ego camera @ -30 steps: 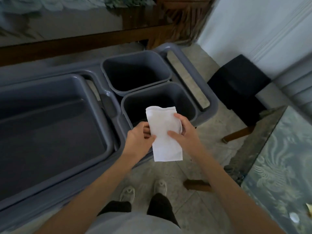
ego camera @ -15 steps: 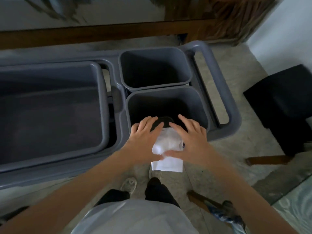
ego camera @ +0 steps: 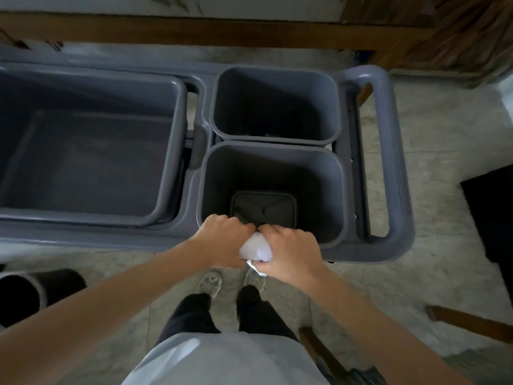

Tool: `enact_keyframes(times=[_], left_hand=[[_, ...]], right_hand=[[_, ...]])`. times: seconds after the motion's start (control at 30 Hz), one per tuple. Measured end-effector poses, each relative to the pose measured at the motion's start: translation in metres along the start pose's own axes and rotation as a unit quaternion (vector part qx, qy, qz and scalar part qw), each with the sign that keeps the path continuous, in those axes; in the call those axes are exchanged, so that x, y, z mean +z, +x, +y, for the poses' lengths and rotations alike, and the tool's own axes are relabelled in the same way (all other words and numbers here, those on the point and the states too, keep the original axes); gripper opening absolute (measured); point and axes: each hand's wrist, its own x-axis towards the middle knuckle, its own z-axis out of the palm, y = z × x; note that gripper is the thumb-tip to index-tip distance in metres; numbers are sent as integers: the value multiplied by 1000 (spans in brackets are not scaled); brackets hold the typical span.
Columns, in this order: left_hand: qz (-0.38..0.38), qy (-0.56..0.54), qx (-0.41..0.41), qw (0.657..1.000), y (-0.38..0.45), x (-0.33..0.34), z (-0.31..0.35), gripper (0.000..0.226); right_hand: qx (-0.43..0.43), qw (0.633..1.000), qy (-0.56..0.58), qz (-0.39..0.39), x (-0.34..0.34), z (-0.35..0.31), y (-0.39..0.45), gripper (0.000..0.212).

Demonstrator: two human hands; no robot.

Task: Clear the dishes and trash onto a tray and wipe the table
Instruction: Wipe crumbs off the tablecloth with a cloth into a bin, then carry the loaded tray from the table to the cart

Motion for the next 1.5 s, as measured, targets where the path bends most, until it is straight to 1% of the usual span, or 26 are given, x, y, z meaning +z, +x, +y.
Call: enact_keyframes(times=[0.07,0.13,0.17,0.23,0.3,0.37,0.47,0.57,0.67,0.77,0.9,1.03,1.1,1.33,1.5], left_hand=[[17,-3,-10,1000,-1,2,1,47],[42,-16,-22,999,-7,2,3,52],[53,-24,-24,998,-12,3,3,60],[60,-19,-28,998,-27,1,1,84],[91,-19,-51,994,-49,-7,-7,103],[157,-47,-86,983,-78,-14,-15,105],[245,-70,-165,953,-127,-15,-23,101],[279,-74,-259,922,-186,-3,-29,104],[300,-100,-344,884,-255,21,-29,108],[326,-125,-413,841,-333,53,-17,110],[334,-147,-501,785,-437,98,14,109],[320,-154,-588,726,-531,138,46,105],[322,-153,-624,696,-572,157,62,104],[346,-155,-731,567,-683,209,94,102],[328,-162,-783,503,-743,251,87,99]], right_hand=[[-13,1000,0,27,0,2,0,54],[-23,999,17,36,-1,5,0,62],[-27,999,32,32,-4,6,0,71],[-45,997,51,22,-11,7,-1,93],[-71,995,55,43,-22,3,1,106],[-103,990,68,69,-34,-9,7,110],[-167,977,79,104,-50,-40,18,109],[-238,959,84,128,-56,-85,23,104],[-297,942,88,129,-52,-142,17,103],[-346,928,84,106,-43,-210,-4,104],[-418,901,91,75,-24,-297,-44,104],[-481,871,95,25,0,-384,-80,103],[-517,850,97,2,15,-425,-99,102],[-620,776,96,-61,58,-564,-148,102],[-679,722,99,-85,94,-663,-164,101]])
